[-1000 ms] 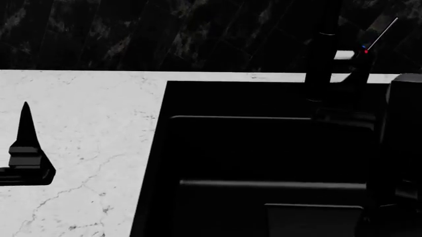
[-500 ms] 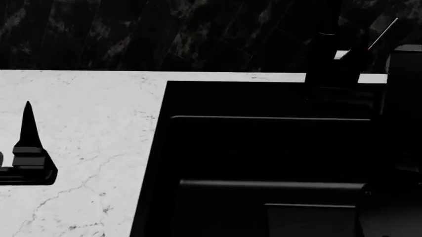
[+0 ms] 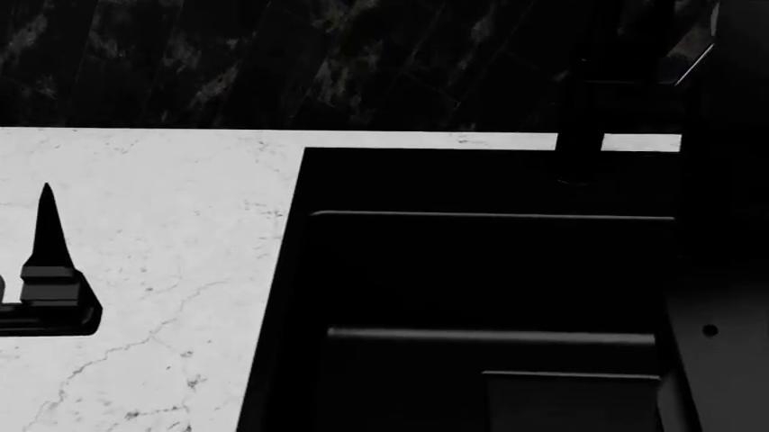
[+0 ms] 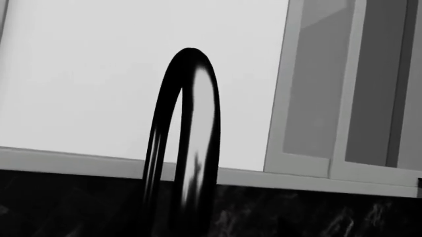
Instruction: Turn the sink spout to the left.
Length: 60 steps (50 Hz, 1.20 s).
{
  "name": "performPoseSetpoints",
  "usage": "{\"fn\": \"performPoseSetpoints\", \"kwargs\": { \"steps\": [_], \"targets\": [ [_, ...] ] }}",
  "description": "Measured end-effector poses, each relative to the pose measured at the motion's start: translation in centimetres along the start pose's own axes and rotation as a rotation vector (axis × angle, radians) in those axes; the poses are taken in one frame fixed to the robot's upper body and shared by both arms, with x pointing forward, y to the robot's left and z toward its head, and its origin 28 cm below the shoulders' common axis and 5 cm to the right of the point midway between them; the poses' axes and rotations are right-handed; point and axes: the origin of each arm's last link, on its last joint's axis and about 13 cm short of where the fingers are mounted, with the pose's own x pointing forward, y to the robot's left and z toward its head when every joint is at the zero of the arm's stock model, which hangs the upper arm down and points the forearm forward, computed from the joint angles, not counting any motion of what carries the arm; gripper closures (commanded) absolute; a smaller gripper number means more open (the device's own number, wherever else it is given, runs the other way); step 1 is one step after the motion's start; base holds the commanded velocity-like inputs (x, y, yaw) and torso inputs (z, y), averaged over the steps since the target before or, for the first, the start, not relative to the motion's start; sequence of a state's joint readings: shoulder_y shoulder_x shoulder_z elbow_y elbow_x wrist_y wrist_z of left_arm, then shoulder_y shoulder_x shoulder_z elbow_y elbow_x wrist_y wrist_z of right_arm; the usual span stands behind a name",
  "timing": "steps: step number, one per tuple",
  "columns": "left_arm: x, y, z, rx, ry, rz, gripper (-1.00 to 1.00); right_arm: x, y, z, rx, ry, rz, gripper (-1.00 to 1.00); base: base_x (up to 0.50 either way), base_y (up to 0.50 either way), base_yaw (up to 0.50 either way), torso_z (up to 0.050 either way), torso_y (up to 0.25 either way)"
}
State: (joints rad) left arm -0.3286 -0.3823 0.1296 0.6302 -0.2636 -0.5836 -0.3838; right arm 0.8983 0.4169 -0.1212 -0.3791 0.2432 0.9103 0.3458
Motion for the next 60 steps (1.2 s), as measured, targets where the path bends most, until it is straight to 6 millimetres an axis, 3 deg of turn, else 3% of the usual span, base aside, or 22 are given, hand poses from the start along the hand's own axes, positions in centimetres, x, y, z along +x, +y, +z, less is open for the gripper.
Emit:
{"fn": "performPoseSetpoints", "kwargs": {
  "steps": [60],
  "targets": [
    [0.0,0.0,-0.1,-0.019,0.013,0.007,-1.00,6.7,2.1,-0.7,0.120,0.012,0.035,-1.00,0.00,0.00,0.00,0.000,0.000]
  ]
}}
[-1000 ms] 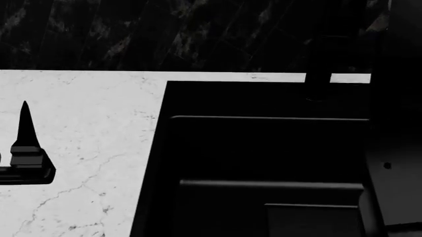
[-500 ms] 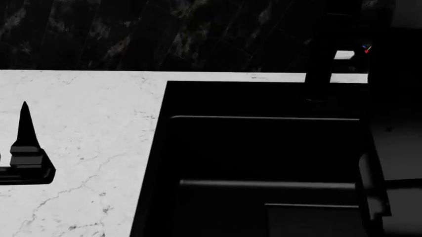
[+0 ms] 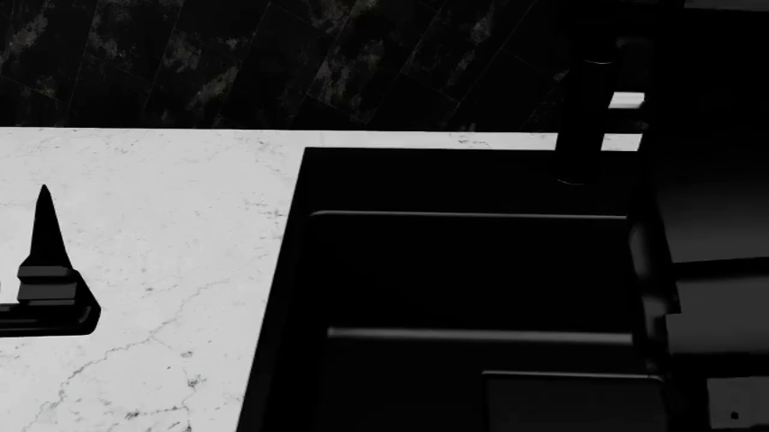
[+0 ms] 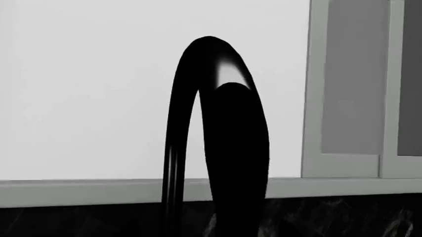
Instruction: Turn the sink spout to the left.
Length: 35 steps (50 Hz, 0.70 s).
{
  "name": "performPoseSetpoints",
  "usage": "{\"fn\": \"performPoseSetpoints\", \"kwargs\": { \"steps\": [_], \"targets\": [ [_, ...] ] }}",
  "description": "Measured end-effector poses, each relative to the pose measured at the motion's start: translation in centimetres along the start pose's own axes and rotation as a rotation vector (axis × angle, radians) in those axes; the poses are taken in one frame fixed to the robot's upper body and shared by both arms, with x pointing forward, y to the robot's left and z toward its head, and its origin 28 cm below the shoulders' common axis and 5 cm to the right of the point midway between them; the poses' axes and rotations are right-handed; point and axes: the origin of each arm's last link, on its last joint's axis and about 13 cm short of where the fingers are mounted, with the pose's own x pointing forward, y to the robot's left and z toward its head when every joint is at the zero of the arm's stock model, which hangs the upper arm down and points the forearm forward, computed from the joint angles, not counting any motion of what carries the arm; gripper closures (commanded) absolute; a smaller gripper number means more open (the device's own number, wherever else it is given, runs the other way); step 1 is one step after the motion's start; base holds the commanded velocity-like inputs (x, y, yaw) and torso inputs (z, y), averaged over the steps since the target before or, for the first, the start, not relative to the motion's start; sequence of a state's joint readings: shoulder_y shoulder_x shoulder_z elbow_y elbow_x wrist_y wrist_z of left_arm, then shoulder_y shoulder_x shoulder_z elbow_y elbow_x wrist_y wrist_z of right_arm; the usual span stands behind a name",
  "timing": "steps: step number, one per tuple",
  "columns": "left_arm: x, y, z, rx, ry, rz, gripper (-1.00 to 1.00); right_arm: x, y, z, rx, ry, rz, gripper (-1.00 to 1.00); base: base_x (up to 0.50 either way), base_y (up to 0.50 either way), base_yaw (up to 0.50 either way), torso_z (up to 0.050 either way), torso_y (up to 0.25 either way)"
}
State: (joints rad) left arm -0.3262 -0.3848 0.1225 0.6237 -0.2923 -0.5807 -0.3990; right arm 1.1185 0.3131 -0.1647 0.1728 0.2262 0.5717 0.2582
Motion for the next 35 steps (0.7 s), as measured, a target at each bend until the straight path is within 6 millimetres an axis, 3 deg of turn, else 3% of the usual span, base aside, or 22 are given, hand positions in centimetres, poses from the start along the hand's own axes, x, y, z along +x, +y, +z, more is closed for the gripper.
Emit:
{"fn": "performPoseSetpoints", "kwargs": {
  "steps": [35],
  "targets": [
    [-0.1,0.0,0.1,-0.011,-0.003,-0.006,-1.00,1.4,2.3,1.1,0.010,-0.033,0.075,-1.00,0.00,0.00,0.00,0.000,0.000]
  ]
}}
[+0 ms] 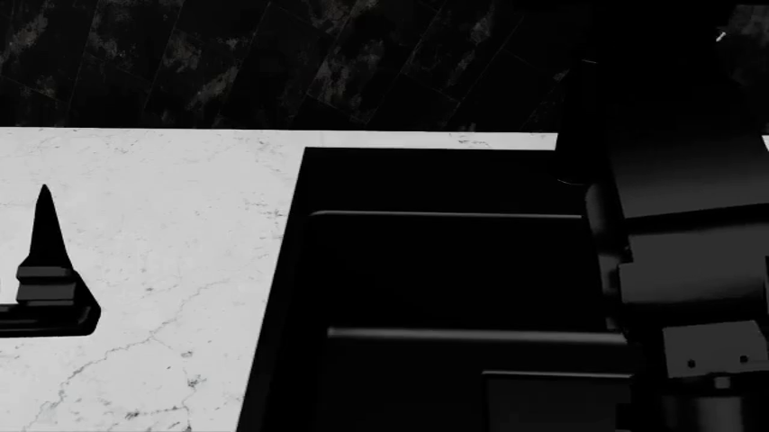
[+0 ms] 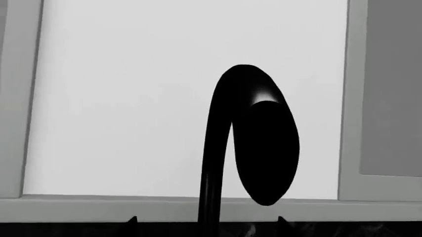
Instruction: Turn the sink spout to the left.
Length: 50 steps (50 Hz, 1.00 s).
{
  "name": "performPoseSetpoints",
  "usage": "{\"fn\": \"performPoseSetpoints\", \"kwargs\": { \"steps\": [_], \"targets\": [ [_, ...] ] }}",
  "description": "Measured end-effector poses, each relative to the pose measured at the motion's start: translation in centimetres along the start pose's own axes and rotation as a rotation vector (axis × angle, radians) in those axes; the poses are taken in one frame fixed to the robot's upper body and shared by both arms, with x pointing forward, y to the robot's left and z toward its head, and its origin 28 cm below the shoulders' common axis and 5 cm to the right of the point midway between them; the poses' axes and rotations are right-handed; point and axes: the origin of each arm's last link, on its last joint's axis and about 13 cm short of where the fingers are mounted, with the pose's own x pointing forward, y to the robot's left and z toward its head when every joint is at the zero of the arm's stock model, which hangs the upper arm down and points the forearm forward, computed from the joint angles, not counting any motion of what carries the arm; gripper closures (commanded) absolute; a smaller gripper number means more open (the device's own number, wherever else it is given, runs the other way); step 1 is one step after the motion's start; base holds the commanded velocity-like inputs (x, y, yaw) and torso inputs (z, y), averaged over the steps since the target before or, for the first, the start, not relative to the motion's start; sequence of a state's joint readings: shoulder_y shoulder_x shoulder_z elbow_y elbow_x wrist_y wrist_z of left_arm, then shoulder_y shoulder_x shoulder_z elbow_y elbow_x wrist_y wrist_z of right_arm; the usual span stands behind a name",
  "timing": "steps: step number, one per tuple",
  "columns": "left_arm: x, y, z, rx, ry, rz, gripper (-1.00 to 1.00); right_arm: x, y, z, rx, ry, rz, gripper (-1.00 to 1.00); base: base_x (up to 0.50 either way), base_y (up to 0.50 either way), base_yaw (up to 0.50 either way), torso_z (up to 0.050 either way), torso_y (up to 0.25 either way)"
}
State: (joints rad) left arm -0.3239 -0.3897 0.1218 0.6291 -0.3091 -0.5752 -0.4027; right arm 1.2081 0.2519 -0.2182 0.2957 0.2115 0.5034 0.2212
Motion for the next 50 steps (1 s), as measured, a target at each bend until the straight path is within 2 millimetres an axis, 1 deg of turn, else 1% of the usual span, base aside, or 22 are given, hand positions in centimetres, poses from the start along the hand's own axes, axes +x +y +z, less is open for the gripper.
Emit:
{"fn": "performPoseSetpoints", "kwargs": {
  "steps": [18,27,40,50],
  "targets": [
    [0.0,0.0,0.0,-0.004,-0.002,-0.001,-1.00,0.3,-0.2,-0.5,-0.118,-0.010,-0.077,-1.00,0.02,0.00,0.01,0.002,0.000],
    [0.0,0.0,0.0,-0.006,-0.001,-0.002,-1.00,0.4,0.3,-0.5,-0.124,-0.012,-0.094,-1.00,0.02,0.00,0.01,0.004,0.000],
    [-0.1,0.0,0.1,-0.006,-0.005,0.000,-1.00,0.2,2.0,-0.2,-0.065,-0.012,-0.081,-1.00,0.01,0.00,0.01,0.003,0.000],
    [-0.1,0.0,0.1,-0.007,-0.007,0.001,-1.00,0.1,3.7,0.2,-0.004,-0.010,-0.031,-1.00,0.01,0.00,0.00,0.002,0.000]
  ]
}}
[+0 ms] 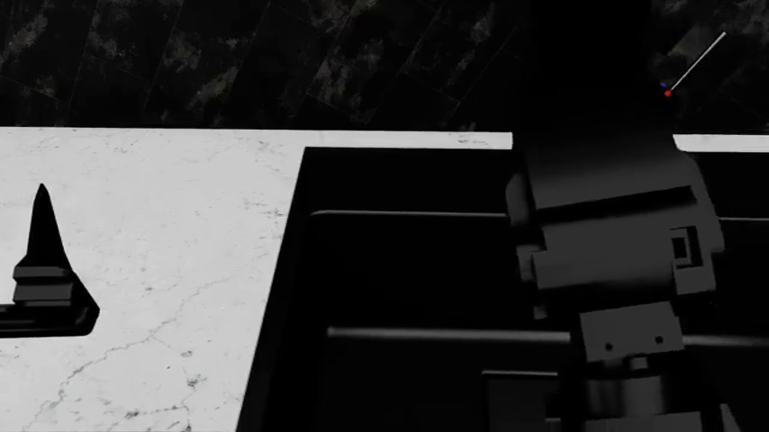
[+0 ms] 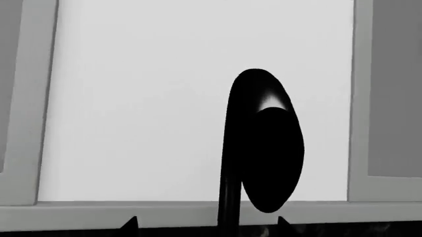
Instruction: Turn the sink spout to the left.
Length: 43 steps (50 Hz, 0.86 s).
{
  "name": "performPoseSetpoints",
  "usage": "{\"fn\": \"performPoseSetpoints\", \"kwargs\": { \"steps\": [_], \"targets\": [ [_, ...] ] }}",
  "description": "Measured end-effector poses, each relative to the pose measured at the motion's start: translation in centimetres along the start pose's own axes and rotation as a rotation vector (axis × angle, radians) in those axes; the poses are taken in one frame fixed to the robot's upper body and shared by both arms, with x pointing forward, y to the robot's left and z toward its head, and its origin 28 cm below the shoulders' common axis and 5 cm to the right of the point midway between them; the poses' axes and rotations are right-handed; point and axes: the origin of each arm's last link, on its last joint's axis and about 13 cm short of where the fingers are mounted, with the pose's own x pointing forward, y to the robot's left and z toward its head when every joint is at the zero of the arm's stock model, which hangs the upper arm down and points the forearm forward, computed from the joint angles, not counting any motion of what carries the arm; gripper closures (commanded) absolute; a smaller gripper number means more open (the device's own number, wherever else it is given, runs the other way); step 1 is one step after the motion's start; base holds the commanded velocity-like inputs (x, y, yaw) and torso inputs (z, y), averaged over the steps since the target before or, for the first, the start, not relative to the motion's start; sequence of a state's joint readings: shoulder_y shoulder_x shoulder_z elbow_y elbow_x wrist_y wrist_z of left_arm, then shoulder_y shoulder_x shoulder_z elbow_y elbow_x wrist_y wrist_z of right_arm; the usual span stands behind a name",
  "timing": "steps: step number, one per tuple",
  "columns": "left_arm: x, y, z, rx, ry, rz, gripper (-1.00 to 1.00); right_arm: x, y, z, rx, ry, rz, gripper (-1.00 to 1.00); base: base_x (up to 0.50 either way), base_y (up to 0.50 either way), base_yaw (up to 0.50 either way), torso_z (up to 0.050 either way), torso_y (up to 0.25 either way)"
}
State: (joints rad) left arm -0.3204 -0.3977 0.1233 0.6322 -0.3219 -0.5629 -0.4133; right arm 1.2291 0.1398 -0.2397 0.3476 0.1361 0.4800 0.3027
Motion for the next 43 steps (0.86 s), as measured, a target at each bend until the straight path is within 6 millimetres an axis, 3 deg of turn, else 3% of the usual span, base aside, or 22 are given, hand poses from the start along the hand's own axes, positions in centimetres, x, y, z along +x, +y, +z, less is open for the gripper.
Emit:
{"fn": "performPoseSetpoints", "kwargs": {
  "steps": [17,43],
  "targets": [
    [0.1,0.0,-0.1,-0.006,0.005,-0.003,-1.00,0.4,2.6,1.1,0.105,-0.018,0.219,-1.00,0.00,0.00,0.00,0.000,0.000],
    [0.0,0.0,0.0,-0.014,0.006,-0.003,-1.00,2.3,5.0,0.3,0.140,-0.004,0.308,-1.00,0.00,0.00,0.00,0.000,0.000]
  ]
}}
